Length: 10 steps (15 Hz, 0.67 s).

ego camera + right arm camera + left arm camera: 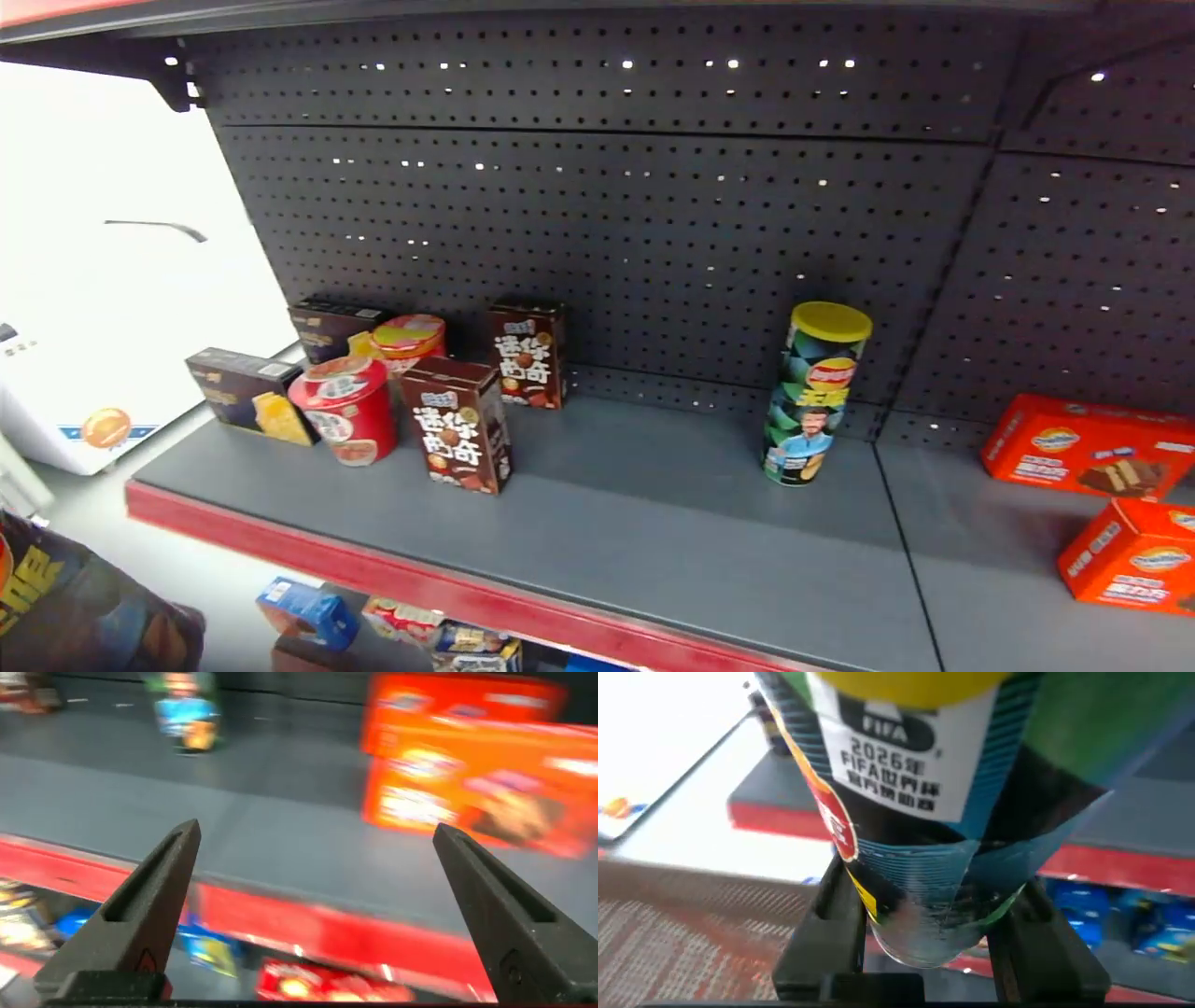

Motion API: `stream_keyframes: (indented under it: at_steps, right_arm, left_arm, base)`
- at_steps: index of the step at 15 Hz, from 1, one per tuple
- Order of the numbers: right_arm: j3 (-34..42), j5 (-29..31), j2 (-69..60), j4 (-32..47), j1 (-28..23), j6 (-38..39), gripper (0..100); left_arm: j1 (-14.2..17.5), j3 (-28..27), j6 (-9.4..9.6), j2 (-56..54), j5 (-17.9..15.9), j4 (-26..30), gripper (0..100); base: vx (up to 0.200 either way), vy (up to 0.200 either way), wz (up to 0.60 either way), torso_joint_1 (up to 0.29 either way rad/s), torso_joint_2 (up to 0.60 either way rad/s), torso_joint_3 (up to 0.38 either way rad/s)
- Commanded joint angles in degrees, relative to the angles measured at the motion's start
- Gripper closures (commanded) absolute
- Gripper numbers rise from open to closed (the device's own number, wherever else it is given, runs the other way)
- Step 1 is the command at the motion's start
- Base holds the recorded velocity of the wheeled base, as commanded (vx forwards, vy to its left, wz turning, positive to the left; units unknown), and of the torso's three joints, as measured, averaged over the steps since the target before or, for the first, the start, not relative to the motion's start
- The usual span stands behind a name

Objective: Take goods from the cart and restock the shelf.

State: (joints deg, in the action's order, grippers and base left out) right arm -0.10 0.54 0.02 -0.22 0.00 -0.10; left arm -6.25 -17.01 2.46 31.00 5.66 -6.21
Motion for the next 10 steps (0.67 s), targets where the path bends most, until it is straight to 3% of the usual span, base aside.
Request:
stream_keyframes:
  at_steps: [1,4,6,9,10]
  right_arm:
    - [0.0,0.0,0.0,0.0,0.0,-0.1,0]
    - [0.0,-0.2,0.1,0.0,0.0,-0.3,0]
    - [0.1,-0.4,0.0,0.0,0.0,-0.2,0]
    - [-0.1,-0.6,0.7,0.2,0.2,-0.8,0]
    - [0.0,-0.9,2.6,0.1,1.2,-1.0,0]
  left_arm:
    - [-0.1,0.0,0.0,-0.2,0.1,0.0,100]
    - [-0.2,-0.8,-0.18,-0.9,-1.7,0.0,100]
    - [0.2,-4.6,-0.09,-0.6,-1.4,0.8,100]
    - [0.5,-12.5,-0.44,-0.3,0.9,11.7,100]
    - [1.2,-14.6,-1.94,0.4,1.0,14.5,100]
  base:
    - [0.0,0.0,-0.6,-0.002,0.0,0.002]
    - [0.0,0.0,0.0,0.0,0.0,0.0]
    - [0.0,0.0,0.0,0.0,0.0,0.0]
    - [0.0,0.0,0.0,0.0,0.0,0.0]
    - [0.0,0.0,0.0,0.0,0.0,0.0]
